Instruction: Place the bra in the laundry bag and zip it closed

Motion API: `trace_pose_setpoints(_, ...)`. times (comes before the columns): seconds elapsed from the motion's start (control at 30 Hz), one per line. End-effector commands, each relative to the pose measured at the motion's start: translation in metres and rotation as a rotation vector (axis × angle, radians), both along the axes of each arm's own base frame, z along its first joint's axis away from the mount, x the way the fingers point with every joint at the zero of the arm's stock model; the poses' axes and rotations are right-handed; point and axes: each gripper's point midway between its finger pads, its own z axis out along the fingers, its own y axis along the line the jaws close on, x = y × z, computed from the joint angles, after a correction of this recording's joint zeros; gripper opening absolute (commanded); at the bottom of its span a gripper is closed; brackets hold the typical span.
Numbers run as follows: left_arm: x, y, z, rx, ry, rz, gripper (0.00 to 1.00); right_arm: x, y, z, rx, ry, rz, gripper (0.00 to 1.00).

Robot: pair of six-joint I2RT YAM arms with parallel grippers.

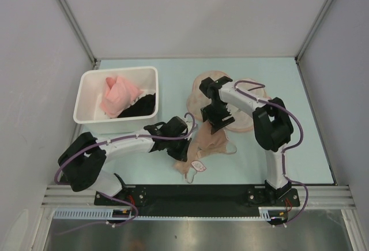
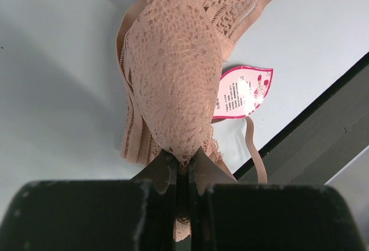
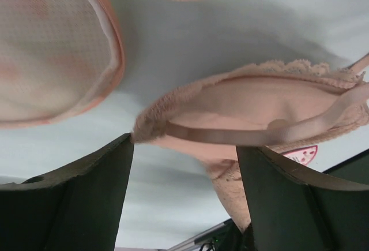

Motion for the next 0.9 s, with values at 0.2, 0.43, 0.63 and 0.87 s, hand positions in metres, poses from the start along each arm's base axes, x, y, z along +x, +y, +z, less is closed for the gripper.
trace_pose_setpoints(0.2, -0.001, -0.009, 0.008, -0.039, -0.03, -0.011, 0.0, 0.023, -0.008, -0.011, -0.071, -0.04, -0.034, 0.73)
trace_pose_setpoints(0.43, -0.003, -0.008, 0.007, -0.033, -0.03, -0.023, 0.0, 0.019, 0.0, -0.01, -0.055, -0.035, -0.016, 0.28)
trace_pose_setpoints(0.63, -0.001, -0.003, 0.01, -0.01, -0.029, -0.012, 0.0, 0.022, 0.007, 0.038, 0.023, -0.164, 0.044, 0.01)
trace_pose_setpoints(0.87, 0.003, -0.003, 0.025, -0.042, -0.011, -0.003, 0.0, 0.021, 0.005, 0.1, 0.209, -0.587, 0.251, 0.0)
